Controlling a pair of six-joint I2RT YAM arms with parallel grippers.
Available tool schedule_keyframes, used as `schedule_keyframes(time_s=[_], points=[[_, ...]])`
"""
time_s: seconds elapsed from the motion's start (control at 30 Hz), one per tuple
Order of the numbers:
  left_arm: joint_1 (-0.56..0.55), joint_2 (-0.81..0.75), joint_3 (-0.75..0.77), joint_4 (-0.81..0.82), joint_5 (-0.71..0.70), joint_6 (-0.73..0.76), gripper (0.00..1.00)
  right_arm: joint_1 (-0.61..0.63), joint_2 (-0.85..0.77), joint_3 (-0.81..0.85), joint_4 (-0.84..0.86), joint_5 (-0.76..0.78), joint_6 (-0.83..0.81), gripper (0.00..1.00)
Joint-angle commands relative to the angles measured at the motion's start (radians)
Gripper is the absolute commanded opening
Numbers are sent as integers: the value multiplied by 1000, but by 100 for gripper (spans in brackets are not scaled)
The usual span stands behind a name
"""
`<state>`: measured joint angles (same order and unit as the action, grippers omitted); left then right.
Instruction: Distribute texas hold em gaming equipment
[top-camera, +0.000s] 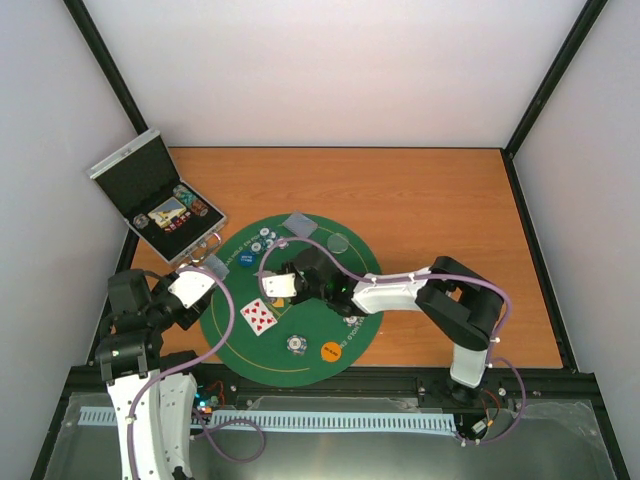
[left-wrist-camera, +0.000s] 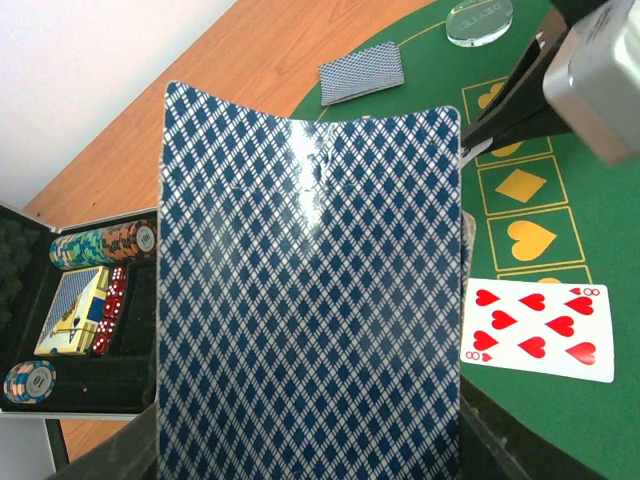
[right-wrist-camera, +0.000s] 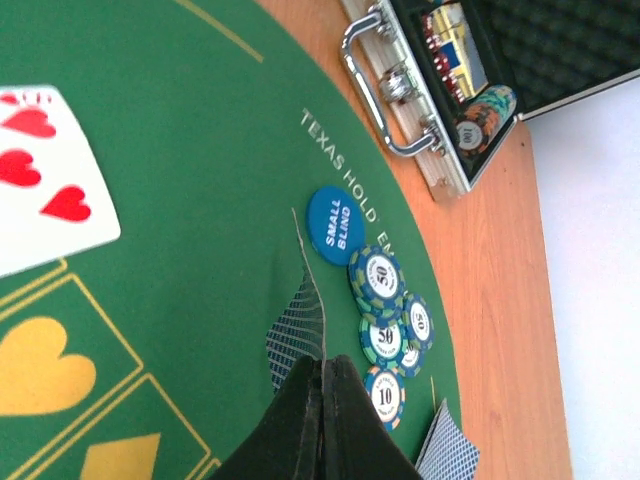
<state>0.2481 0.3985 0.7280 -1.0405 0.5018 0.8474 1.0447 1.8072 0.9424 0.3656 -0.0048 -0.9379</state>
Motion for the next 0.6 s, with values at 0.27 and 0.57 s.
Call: schedule_keyframes(time_s=[0.27, 0.57], points=[[11, -8, 2, 27, 11, -13, 51, 29, 0, 33, -296, -90, -219, 3], [11, -7, 2, 27, 12, -11, 51, 29, 52, 119, -427, -150, -236, 3]])
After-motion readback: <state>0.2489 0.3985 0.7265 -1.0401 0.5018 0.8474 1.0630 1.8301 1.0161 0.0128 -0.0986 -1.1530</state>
